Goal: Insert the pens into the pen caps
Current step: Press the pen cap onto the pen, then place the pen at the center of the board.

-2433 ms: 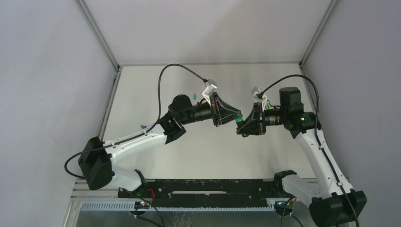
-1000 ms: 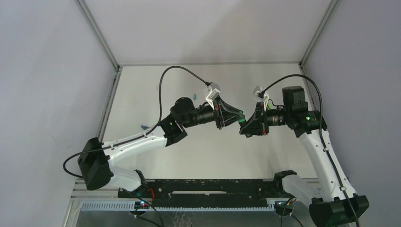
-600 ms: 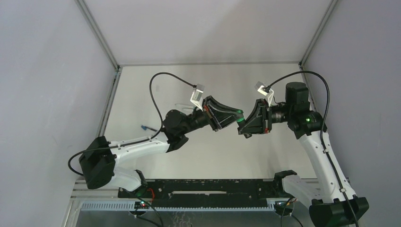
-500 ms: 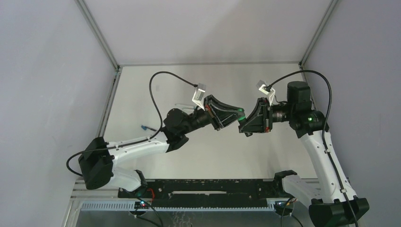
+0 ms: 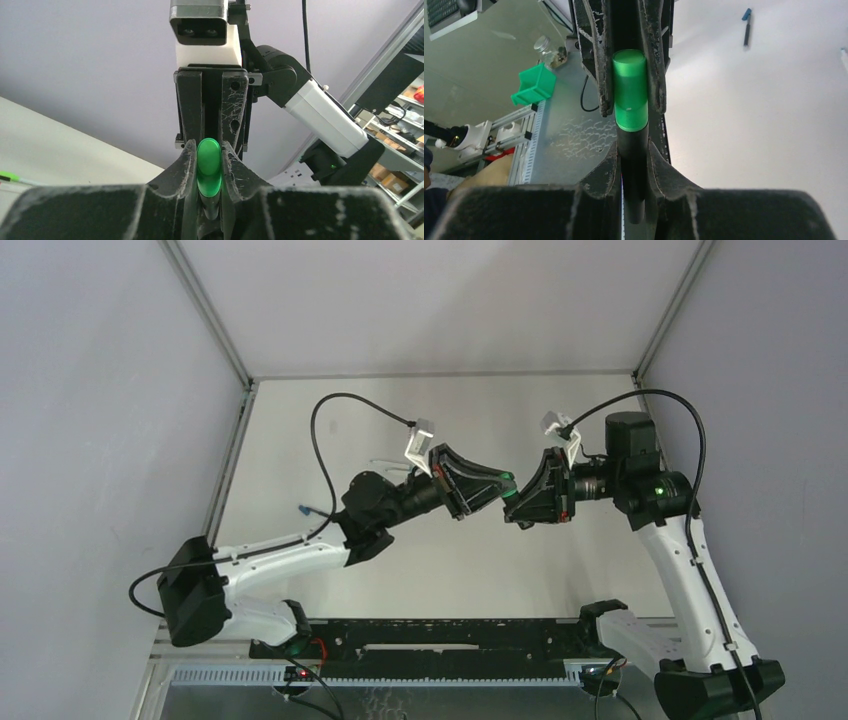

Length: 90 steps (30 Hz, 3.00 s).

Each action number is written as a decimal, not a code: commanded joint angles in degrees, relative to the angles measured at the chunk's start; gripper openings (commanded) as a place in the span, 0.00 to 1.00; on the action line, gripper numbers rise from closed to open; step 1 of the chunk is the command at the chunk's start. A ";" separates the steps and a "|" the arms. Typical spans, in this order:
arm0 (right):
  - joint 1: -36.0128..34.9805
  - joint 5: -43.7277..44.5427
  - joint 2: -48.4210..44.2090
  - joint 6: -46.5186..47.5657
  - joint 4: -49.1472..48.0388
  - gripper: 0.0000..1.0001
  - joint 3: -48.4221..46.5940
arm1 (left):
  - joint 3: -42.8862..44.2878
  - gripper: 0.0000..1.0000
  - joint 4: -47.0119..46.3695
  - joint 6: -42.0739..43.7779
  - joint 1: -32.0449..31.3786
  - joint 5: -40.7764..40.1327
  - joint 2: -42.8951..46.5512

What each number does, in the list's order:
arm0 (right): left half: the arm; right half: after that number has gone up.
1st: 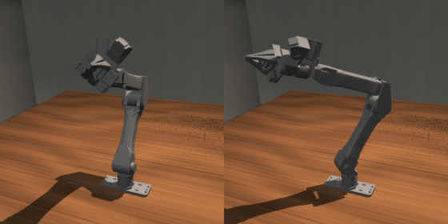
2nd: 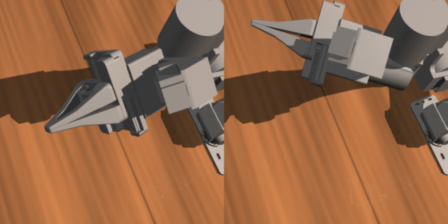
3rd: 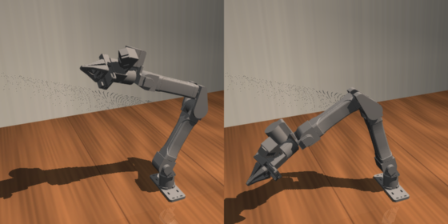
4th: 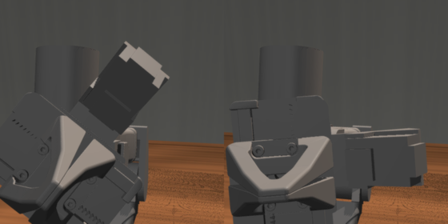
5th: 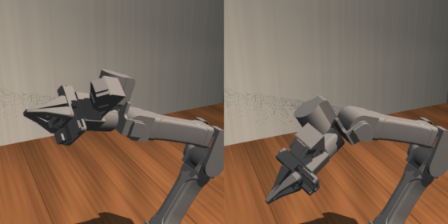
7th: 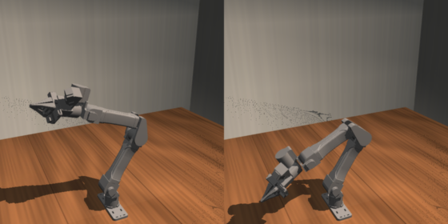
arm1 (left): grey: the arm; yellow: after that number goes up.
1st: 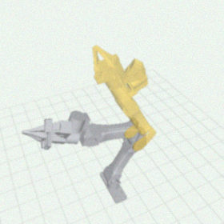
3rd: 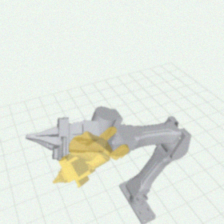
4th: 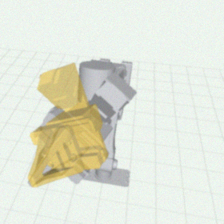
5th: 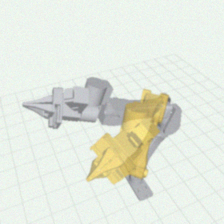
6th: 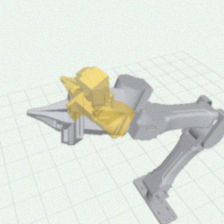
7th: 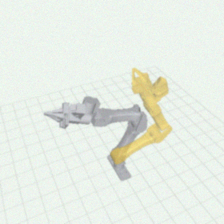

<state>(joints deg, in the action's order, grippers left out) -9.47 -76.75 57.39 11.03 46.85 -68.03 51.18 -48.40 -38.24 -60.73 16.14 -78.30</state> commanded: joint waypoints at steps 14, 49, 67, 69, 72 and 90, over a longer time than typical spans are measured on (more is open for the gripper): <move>-0.82 0.90 0.07 15.33 -10.83 0.00 4.07 | -6.15 0.68 37.76 7.09 1.41 12.22 16.91; 7.45 54.67 40.44 0.74 -21.71 0.11 4.44 | -34.98 1.00 20.89 17.63 16.85 -43.07 28.03; 10.93 56.05 44.20 4.17 -17.40 0.44 1.16 | -32.73 1.00 21.87 6.57 25.74 -25.32 26.69; 11.02 55.06 42.79 4.93 -16.84 0.46 1.22 | -32.12 1.00 23.04 5.32 26.76 -23.95 26.40; 11.12 52.73 39.73 7.08 -14.89 0.48 0.96 | -31.53 0.99 23.31 3.10 28.24 -21.27 25.71; 11.67 32.52 23.68 14.96 -6.37 0.50 1.01 | -19.23 0.82 33.90 -5.32 32.89 -20.21 11.11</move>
<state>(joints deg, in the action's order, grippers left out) 1.91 -37.98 84.09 23.92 38.44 -65.21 26.37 -18.35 -40.64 -29.10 -4.10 -63.66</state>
